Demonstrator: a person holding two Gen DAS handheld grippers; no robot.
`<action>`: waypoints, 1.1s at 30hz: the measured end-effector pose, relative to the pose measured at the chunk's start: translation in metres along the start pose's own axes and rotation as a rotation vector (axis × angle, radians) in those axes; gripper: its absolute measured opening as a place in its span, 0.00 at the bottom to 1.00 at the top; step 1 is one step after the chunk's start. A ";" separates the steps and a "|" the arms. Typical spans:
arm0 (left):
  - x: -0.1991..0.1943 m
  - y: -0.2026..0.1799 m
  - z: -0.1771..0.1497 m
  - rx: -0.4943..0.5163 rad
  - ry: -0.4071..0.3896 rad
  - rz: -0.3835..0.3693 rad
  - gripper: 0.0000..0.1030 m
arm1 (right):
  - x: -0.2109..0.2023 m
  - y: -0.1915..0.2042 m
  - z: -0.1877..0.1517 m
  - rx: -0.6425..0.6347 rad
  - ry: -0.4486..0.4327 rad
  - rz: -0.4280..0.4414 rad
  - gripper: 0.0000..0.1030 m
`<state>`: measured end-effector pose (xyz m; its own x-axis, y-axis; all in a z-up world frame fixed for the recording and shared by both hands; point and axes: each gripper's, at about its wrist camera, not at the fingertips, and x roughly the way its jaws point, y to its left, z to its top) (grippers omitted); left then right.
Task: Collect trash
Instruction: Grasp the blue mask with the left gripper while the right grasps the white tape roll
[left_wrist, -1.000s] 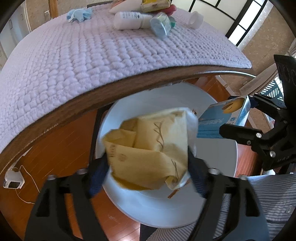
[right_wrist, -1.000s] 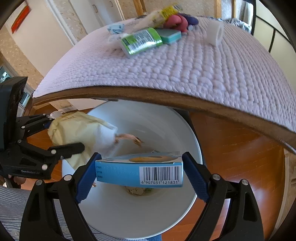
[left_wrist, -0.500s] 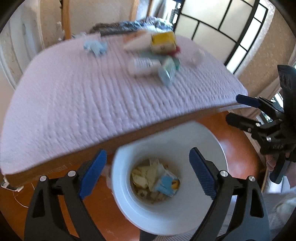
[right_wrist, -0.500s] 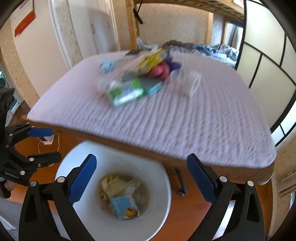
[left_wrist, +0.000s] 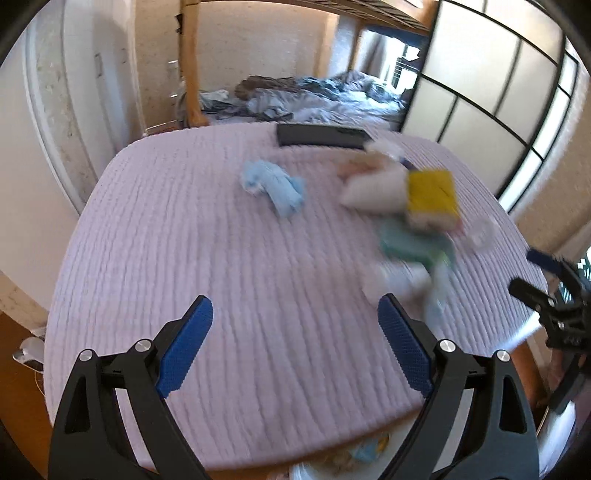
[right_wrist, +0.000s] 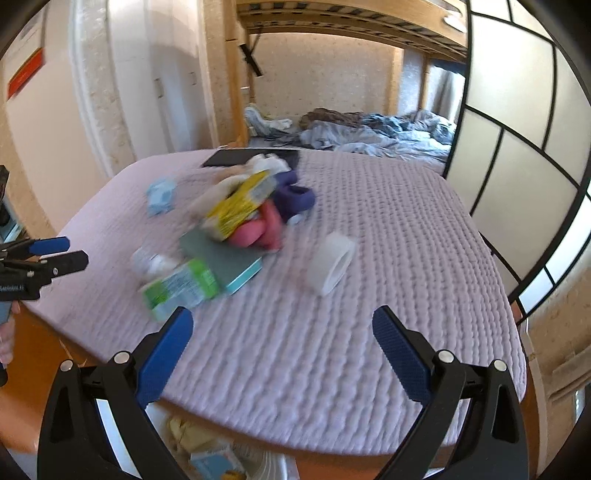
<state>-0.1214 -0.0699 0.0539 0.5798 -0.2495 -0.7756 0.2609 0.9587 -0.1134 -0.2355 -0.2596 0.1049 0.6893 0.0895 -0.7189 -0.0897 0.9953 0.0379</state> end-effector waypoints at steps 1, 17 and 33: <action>0.008 0.004 0.009 -0.007 -0.002 0.005 0.90 | 0.005 -0.003 0.003 0.009 0.001 -0.007 0.93; 0.098 0.034 0.079 -0.031 0.042 0.028 0.89 | 0.067 -0.024 0.023 -0.017 0.055 -0.017 0.82; 0.113 0.023 0.094 0.043 0.041 0.026 0.81 | 0.077 -0.029 0.023 0.070 0.055 0.020 0.39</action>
<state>0.0225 -0.0887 0.0220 0.5550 -0.2176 -0.8029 0.2793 0.9579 -0.0665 -0.1631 -0.2806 0.0640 0.6472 0.1095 -0.7544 -0.0513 0.9936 0.1002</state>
